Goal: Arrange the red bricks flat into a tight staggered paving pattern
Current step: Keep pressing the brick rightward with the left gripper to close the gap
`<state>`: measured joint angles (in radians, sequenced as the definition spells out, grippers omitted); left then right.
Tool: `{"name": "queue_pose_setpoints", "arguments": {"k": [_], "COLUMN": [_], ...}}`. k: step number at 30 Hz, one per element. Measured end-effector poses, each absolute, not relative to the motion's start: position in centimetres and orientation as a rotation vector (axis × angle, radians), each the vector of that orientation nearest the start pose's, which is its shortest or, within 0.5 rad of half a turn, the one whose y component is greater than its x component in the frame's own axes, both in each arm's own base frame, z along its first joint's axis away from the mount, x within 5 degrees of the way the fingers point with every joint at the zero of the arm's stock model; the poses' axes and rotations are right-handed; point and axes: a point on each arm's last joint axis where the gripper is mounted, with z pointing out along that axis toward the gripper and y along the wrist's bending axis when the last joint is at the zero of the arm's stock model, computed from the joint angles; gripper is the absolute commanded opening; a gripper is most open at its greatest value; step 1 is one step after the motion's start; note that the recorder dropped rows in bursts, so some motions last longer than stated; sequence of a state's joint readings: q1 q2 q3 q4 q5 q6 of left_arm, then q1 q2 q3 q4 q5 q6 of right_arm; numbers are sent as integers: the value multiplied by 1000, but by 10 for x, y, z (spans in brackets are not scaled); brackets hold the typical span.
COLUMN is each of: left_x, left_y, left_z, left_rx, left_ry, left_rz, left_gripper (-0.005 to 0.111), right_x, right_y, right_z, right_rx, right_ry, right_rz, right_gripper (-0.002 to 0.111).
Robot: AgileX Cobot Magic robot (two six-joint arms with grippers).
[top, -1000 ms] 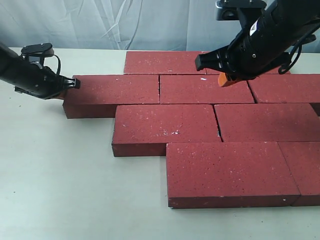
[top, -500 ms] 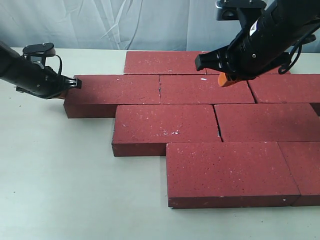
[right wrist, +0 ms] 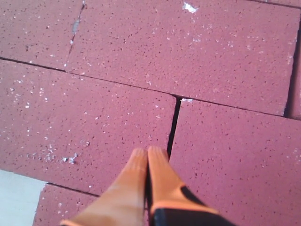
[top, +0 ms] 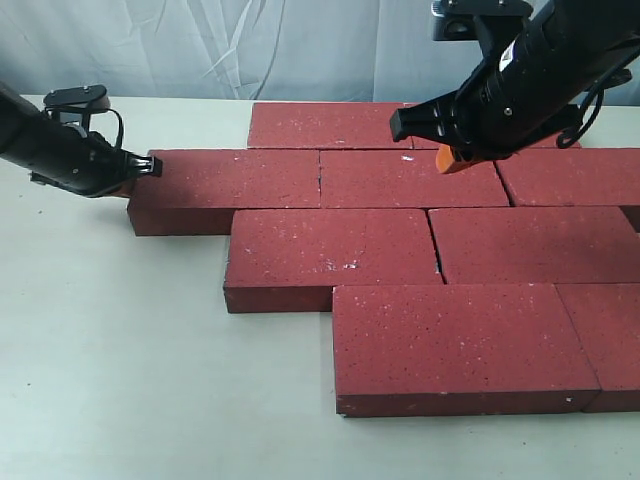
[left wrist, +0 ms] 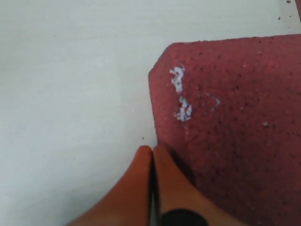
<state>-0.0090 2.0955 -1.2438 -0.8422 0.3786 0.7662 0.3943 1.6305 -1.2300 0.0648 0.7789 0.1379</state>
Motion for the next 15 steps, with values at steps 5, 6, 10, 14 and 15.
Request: {"name": "queue_pose_setpoints", "arguments": {"k": [5,6,10,14,15], "left_x": [416,416,416,416,416], "left_y": [-34,-34,-34,-34,-34], "left_z": [116,116,116,116,116], "left_rx": [80,81,84,90,90], "left_ry": [2577,2576,2576,2576,2576], "left_rz": [-381,-380,-378,-372,-372], "left_gripper": [0,0,0,0,0], "right_x": [315,315,315,315,315], "right_y": [135,135,135,135,135], "right_z": [266,266,266,266,266], "right_rx": [-296,-296,-296,-296,-296], "right_ry": [2668,2668,2668,2668,2668], "right_rz": [246,246,246,246,246], "right_gripper": [-1,-1,-1,-1,-1]}}
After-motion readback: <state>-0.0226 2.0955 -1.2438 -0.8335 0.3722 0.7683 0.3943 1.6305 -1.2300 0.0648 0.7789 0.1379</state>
